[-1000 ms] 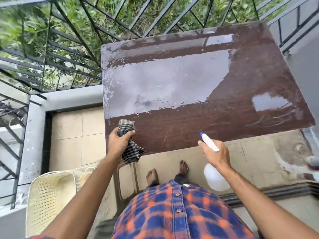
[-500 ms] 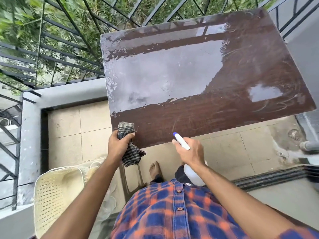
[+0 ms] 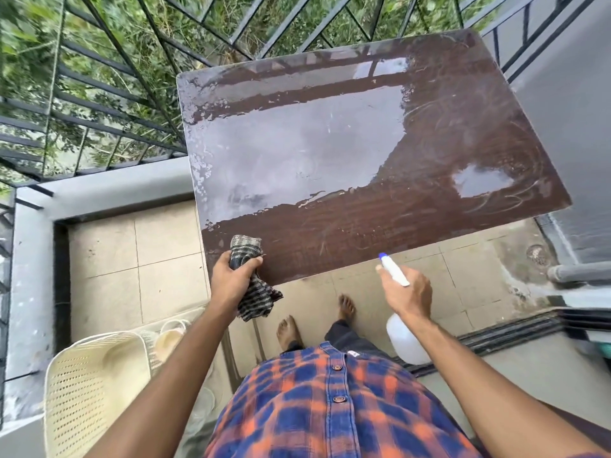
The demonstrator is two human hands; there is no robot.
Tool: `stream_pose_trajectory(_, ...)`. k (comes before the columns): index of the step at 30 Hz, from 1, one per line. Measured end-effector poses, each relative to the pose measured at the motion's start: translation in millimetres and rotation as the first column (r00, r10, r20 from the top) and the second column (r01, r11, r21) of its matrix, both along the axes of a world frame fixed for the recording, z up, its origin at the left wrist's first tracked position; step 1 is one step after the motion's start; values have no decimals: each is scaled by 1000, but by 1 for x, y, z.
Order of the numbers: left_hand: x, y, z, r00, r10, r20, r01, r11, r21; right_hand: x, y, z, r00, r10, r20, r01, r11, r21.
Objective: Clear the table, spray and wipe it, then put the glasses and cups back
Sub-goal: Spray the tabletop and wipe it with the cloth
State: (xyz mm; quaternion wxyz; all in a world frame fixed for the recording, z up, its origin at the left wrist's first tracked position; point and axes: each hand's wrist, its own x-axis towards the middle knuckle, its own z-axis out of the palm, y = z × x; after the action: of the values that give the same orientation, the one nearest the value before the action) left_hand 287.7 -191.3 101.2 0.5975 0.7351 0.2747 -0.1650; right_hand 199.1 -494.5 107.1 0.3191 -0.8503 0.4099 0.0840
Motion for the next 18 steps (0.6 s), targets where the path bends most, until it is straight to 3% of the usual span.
stream_pose_trajectory(9,19,19,0,999,-24,29,16,964,264,46,71,12,980,174,101,-191,964,187)
stream_pose_trajectory(11,36,29,-1,988,-148,52,109,889,445,59,87,19,963,246,108,-264,942,207)
stream_pose_trajectory(13,45,36,-8,956,-294,-2,234,755,612,70,101,25,944,310,113,-328,921,212)
stream_pose_trajectory(18,24,42,-36,844,-534,-46,411,591,694,81,115,27,904,423,71,-428,885,181)
